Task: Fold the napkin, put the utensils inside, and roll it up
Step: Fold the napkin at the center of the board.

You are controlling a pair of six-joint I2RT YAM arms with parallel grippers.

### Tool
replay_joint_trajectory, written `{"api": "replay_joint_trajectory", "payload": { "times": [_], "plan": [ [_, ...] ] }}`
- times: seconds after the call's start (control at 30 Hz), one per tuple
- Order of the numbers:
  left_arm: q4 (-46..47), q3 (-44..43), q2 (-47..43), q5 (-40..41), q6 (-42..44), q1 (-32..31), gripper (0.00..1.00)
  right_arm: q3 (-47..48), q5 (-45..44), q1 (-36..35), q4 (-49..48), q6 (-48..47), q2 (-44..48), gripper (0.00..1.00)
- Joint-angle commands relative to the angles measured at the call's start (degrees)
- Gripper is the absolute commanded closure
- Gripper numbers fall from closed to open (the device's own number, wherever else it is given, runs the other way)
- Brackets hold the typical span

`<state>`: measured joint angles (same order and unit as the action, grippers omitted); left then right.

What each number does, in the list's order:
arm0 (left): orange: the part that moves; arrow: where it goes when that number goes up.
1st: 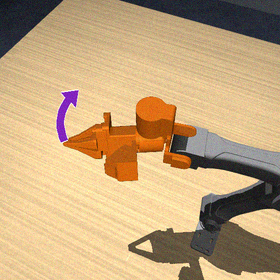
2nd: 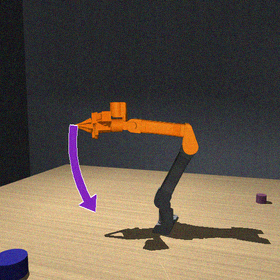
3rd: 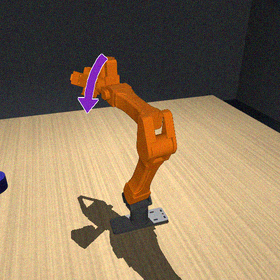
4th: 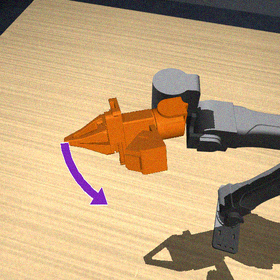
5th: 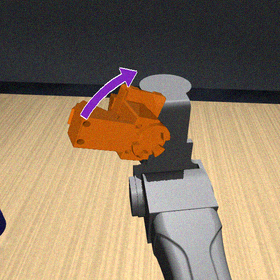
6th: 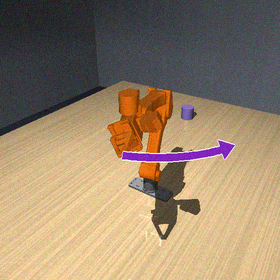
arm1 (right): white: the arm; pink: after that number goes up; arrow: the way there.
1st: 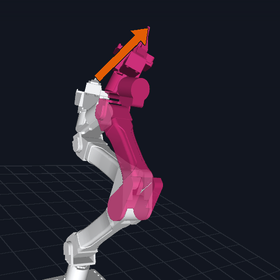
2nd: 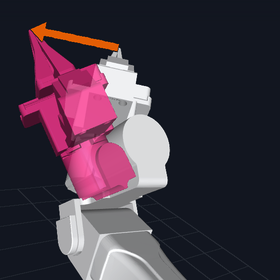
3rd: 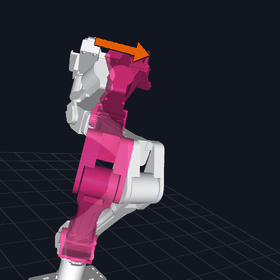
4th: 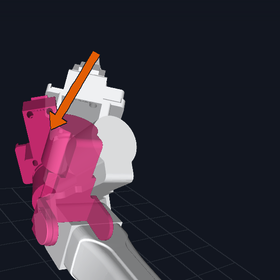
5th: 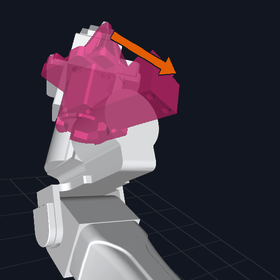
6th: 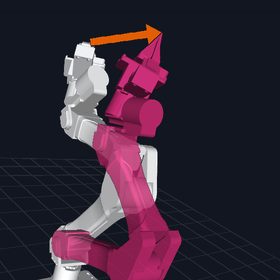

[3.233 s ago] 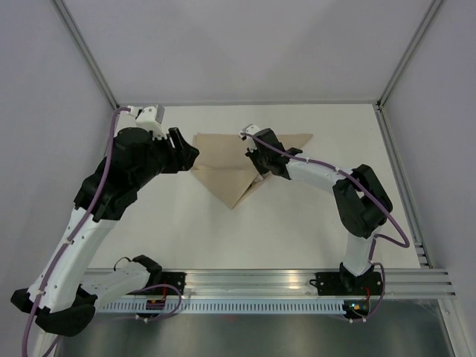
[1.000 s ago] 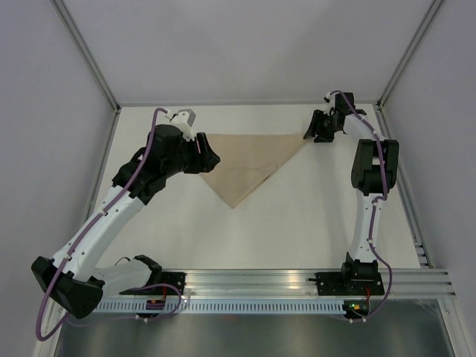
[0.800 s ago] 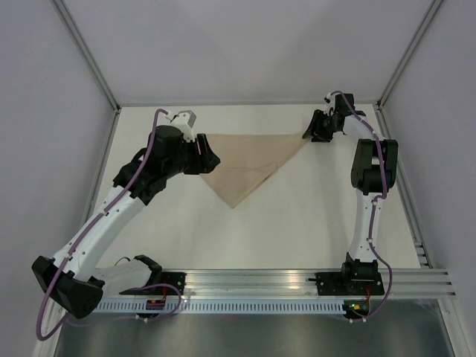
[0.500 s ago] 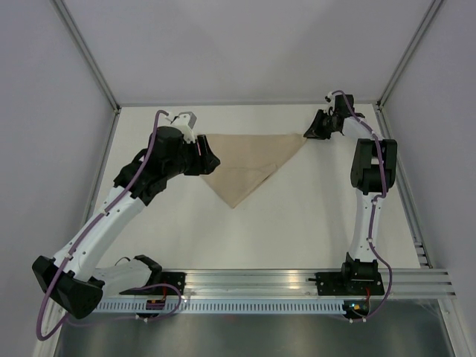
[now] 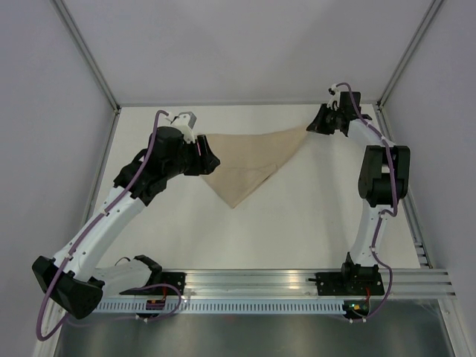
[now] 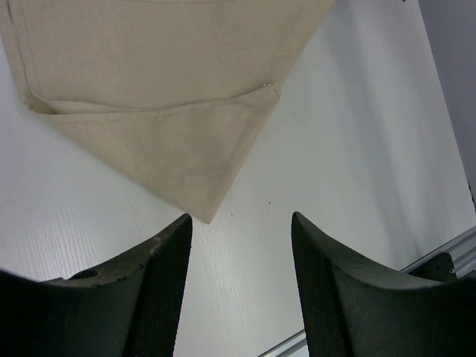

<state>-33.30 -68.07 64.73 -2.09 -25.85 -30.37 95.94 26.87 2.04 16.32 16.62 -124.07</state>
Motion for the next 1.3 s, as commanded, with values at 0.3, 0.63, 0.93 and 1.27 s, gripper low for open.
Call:
{"api": "replay_joint_trajectory", "payload": {
  "times": [0.3, 0.63, 0.93, 1.27],
  "plan": [
    [1.5, -0.3, -1.0, -0.1, 0.7, -0.2, 0.39, -10.6, -4.5, -16.1, -3.0, -20.1, 18.1, 0.91],
    [1.4, 0.0, -2.5, 0.2, -0.3, -0.1, 0.39, -17.0, -5.8, -31.5, -0.5, -33.0, 21.8, 0.91],
    [1.2, 0.4, -3.4, 0.3, -0.3, -0.1, 0.39, -18.9, -8.0, -39.6, -0.4, -36.7, 20.0, 0.92],
    [1.2, 0.7, -3.5, 0.2, 0.0, -0.1, 0.39, -20.1, -8.2, -43.4, 0.1, -37.6, 17.4, 0.93]
  ]
}}
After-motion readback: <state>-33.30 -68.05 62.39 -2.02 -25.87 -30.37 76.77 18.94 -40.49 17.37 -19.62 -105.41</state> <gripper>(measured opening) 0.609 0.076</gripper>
